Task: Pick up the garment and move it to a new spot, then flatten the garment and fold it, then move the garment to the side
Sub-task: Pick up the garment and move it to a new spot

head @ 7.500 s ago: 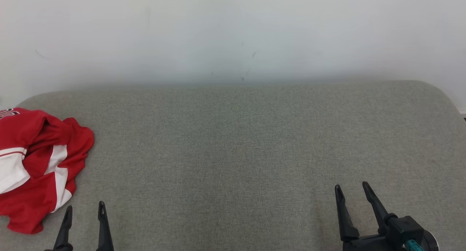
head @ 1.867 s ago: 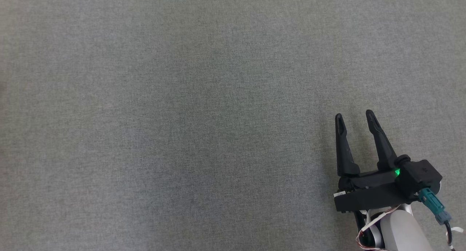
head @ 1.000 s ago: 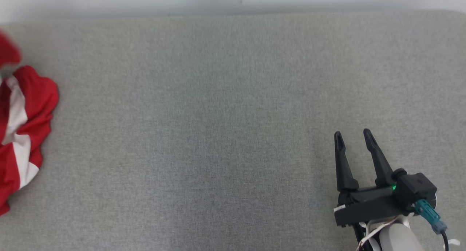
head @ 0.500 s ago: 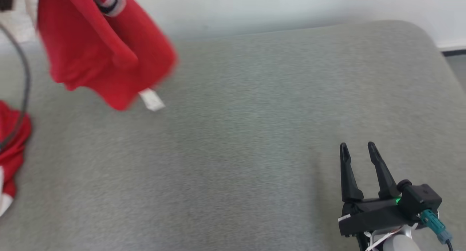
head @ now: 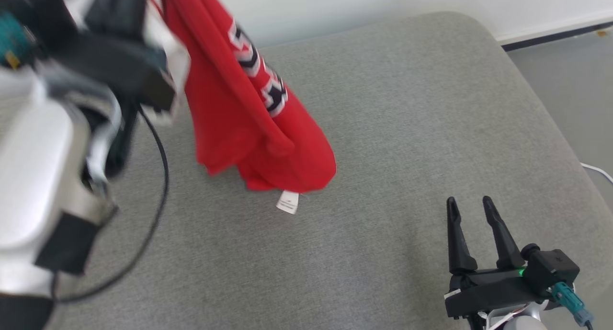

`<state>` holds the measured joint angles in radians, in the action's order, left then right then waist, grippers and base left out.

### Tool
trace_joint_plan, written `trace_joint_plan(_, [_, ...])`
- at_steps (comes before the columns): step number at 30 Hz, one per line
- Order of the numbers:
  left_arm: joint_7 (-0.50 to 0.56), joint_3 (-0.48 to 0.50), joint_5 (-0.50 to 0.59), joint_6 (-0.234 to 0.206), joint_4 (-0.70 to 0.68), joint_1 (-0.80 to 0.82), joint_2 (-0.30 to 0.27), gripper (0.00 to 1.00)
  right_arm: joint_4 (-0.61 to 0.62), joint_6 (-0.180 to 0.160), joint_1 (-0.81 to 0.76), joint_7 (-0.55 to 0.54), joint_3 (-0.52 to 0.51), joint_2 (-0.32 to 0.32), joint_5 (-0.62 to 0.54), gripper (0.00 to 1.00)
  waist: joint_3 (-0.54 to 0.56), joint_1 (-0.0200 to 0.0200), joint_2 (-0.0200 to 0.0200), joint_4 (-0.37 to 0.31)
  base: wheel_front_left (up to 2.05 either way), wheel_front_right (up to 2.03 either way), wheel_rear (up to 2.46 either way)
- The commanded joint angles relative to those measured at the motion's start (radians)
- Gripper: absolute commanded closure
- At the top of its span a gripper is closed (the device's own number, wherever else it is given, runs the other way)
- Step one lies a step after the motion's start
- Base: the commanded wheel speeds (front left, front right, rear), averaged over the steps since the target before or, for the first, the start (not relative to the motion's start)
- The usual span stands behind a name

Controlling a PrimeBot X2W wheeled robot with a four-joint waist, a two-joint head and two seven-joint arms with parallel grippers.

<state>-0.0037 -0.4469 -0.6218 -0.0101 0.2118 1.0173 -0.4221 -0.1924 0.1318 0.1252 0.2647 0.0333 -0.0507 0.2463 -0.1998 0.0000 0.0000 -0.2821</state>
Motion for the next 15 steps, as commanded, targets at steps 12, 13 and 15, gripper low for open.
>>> trace_joint_plan(12, [-0.138,-0.103,-0.043,0.023,0.278,-0.382,0.103,1.0,-0.011,-0.002,0.006,0.002,0.04,0.001,0.002,0.0,0.005,0.0,0.0,-0.059,0.0,0.0,0.0])
trace_joint_plan(13, [-0.144,-0.117,-0.038,0.03,0.303,-0.388,0.114,1.0,-0.013,-0.002,0.004,0.002,0.034,0.001,-0.001,0.0,0.007,0.0,0.0,-0.056,0.0,0.0,0.0])
trace_joint_plan(15, [-0.165,-0.133,-0.026,0.043,0.343,-0.387,0.13,0.83,-0.014,-0.002,0.002,0.002,0.026,0.001,-0.01,0.0,0.011,0.0,0.0,-0.046,0.0,0.0,0.0])
